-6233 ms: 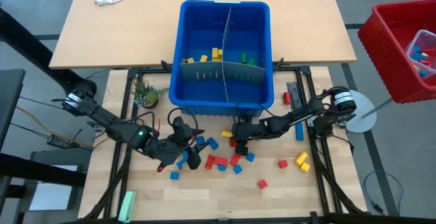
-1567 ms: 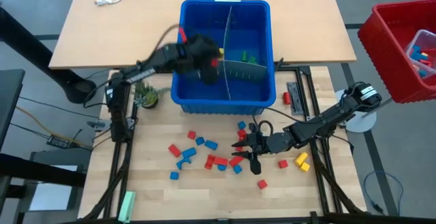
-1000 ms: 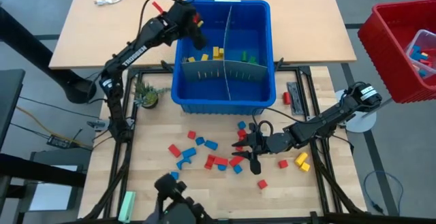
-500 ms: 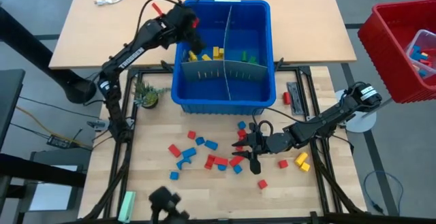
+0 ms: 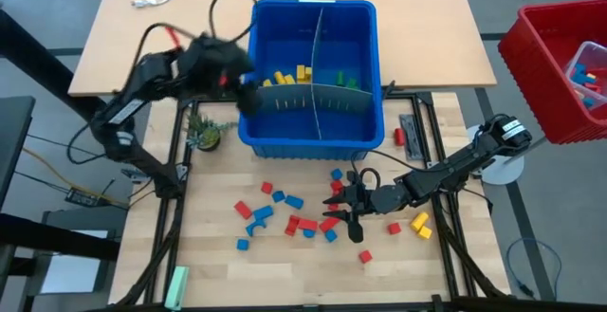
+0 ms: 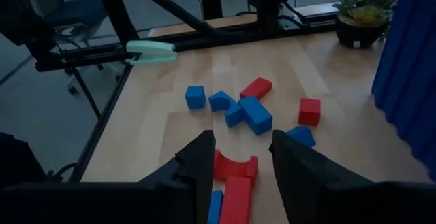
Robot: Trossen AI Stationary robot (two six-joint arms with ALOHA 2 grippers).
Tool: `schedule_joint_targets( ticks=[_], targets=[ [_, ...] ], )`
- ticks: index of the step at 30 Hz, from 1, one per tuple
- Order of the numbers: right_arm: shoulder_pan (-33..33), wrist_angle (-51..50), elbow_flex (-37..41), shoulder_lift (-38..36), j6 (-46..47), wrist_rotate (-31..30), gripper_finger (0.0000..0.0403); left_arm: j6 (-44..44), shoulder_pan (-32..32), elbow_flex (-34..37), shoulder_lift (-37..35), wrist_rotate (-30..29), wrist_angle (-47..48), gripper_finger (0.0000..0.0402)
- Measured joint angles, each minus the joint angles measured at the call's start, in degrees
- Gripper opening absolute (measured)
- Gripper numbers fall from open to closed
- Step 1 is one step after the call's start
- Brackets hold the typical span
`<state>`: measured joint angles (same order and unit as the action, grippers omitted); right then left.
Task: Sort blocks
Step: Put the yellow block with the other yellow blocks into the blue bin
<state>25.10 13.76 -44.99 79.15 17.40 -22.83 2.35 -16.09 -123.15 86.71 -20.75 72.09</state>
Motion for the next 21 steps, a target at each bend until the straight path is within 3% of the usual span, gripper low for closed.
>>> schedule_joint_targets(
  ticks=[7, 14, 18, 21],
  targets=[
    [-0.04, 2.47, 0.00, 0.00, -1.12, 0.02, 0.0135, 9.47, 17.00, 0.00, -3.63, -2.07, 3.13, 0.0192],
    [1.35, 0.96, 0.00, -3.42, -6.21, 0.37, 0.0143, 14.88, 34.46, 2.61, -3.76, -15.83, 2.19, 0.0192],
    [2.59, -4.77, 0.00, -8.75, -5.32, -1.43, 0.0160, 19.83, 40.24, 8.51, -3.77, -21.15, 1.57, 0.0192],
    [3.71, -16.16, -1.84, -12.90, -2.72, -1.57, 0.0181, 25.01, 42.49, 13.99, -4.05, -23.34, 1.33, 0.0192]
  ],
)
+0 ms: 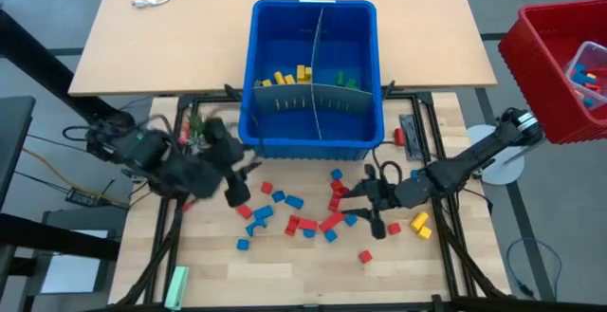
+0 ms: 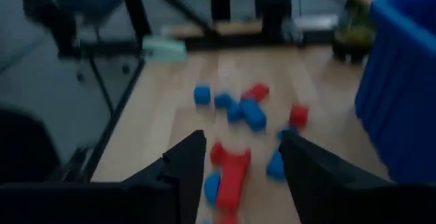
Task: Sort blocks
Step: Put the yellow block with the other yellow blocks into the blue bin
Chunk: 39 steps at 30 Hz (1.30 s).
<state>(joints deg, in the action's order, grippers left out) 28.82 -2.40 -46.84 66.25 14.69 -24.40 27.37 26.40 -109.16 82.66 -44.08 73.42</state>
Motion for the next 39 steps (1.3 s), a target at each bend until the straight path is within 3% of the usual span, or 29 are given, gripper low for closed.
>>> schedule_joint_targets(
  ticks=[4, 7, 16, 21, 27, 39],
  targets=[
    [2.18, -24.30, -7.87, -1.89, 3.98, 1.80, 0.0205, 6.85, 2.28, 9.03, 0.10, -1.68, -3.67, 0.0192],
    [3.89, -40.09, -13.35, -1.70, 7.76, 4.78, 0.0213, 8.74, 3.43, 15.43, 0.10, -1.00, -12.12, 0.0192],
    [9.93, -64.44, -13.89, -1.76, 26.45, 18.83, 0.0200, 5.66, 4.51, 30.85, 0.23, -1.30, -38.73, 0.0192],
    [16.77, -66.33, -9.90, -1.74, 33.19, 18.13, 0.0198, 2.43, 4.51, 35.36, 0.21, -0.62, -48.24, 0.0192],
    [23.52, -66.27, -2.87, -1.72, 34.24, 16.50, 0.0208, -1.19, 4.49, 37.20, 0.17, 1.28, -54.50, 0.0192],
    [24.81, -58.09, 7.30, -1.72, 35.22, 19.52, 0.0196, -4.62, 4.49, 37.18, 0.19, 1.49, -57.44, 0.0192]
  ],
)
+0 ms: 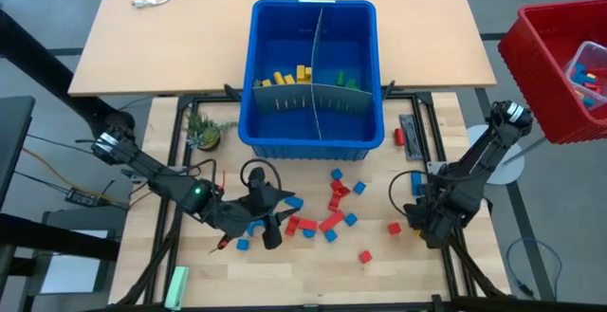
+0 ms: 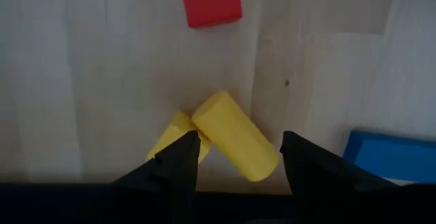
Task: Sort blocks
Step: Put the yellow block with the other yellow blocks into the blue bin
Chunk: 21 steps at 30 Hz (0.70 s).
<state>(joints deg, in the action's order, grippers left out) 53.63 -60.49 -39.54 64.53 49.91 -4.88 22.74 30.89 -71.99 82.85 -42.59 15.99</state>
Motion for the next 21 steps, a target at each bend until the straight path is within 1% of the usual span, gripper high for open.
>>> schedule_joint_targets(
  ticks=[6, 13, 17, 21],
  targets=[
    [0.00, 5.34, 3.29, 0.00, -1.09, -0.42, 0.0194, -0.02, -0.02, 0.00, 0.00, -0.27, -0.09, 0.0192],
    [0.00, 5.83, 5.87, 0.00, -3.89, 0.65, 0.0189, -0.02, -0.02, 0.00, 0.00, -0.42, -0.12, 0.0192],
    [0.00, 7.91, 6.29, 0.00, -6.41, 1.63, 0.0190, -0.02, -0.02, 0.00, 0.00, -0.42, -0.09, 0.0192],
    [0.00, 10.62, 7.15, 0.00, -6.57, 1.68, 0.0187, -0.28, -0.02, 0.00, 0.00, -0.46, -0.09, 0.0192]
  ],
)
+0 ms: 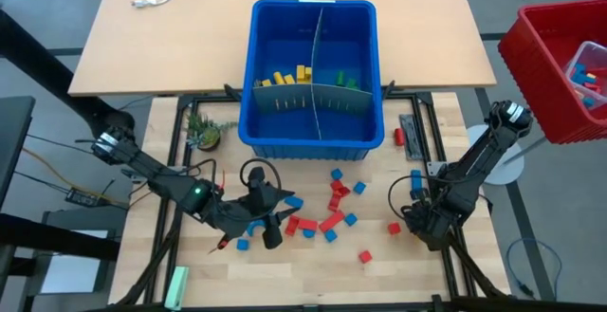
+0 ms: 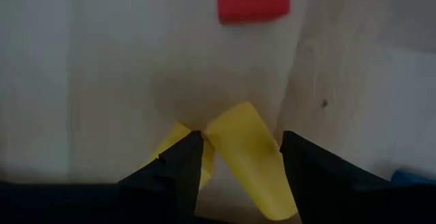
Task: Sort blocks
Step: Put the yellow block with the other yellow blocks into the blue bin
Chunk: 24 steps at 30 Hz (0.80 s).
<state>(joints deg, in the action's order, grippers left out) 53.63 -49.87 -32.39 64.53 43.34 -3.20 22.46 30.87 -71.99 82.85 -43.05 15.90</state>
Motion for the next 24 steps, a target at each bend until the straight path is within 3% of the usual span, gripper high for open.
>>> schedule_joint_targets(
  ticks=[17, 24],
  targets=[
    [0.00, 4.73, 6.85, -0.10, 4.71, 0.20, 0.0165, 0.23, 0.00, 0.00, 0.00, 0.00, 0.03, 0.0192],
    [-0.04, 6.22, 7.17, -0.11, 7.22, -0.44, 0.0116, 0.11, 0.00, 0.00, 0.00, 0.02, 0.17, 0.0192]
  ],
)
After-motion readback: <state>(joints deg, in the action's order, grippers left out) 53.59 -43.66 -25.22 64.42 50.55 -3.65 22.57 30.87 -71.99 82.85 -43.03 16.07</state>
